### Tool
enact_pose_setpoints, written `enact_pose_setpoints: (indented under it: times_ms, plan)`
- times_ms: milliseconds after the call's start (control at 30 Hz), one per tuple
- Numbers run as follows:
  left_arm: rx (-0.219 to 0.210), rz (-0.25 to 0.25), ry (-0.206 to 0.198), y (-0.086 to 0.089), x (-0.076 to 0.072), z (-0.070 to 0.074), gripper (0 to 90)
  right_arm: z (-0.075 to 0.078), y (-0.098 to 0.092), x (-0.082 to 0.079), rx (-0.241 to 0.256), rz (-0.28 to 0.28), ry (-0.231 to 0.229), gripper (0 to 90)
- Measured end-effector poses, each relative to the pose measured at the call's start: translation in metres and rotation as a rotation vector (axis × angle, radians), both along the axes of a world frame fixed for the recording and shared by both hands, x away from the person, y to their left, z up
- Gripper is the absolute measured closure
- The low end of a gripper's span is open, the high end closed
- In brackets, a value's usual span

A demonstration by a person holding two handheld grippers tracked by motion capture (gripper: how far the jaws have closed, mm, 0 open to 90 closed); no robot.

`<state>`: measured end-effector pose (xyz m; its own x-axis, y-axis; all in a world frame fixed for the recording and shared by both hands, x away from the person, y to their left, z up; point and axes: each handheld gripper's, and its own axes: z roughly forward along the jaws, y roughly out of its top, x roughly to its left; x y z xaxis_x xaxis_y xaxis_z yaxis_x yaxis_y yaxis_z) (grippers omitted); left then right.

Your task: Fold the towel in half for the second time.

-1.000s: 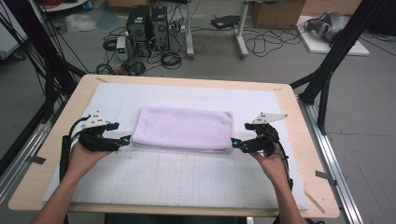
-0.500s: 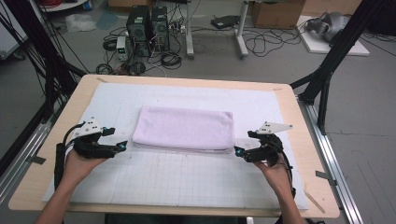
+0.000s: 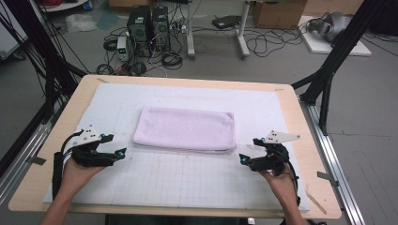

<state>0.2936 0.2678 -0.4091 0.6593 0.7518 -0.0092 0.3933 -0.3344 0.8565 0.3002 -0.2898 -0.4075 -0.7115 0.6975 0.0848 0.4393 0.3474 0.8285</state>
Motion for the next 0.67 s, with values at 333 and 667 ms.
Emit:
enact_pose_setpoints:
  times_ms: [333, 667]
  plan:
    - [-0.007, -0.004, -0.002, 0.003, -0.016, -0.004, 23.6, -0.004, -0.010, -0.019, 0.013, -0.022, -0.009, 11.7]
    - [-0.013, -0.002, 0.012, 0.005, -0.017, -0.009, 22.2, -0.008, -0.010, -0.023, 0.002, -0.015, -0.015, 11.6]
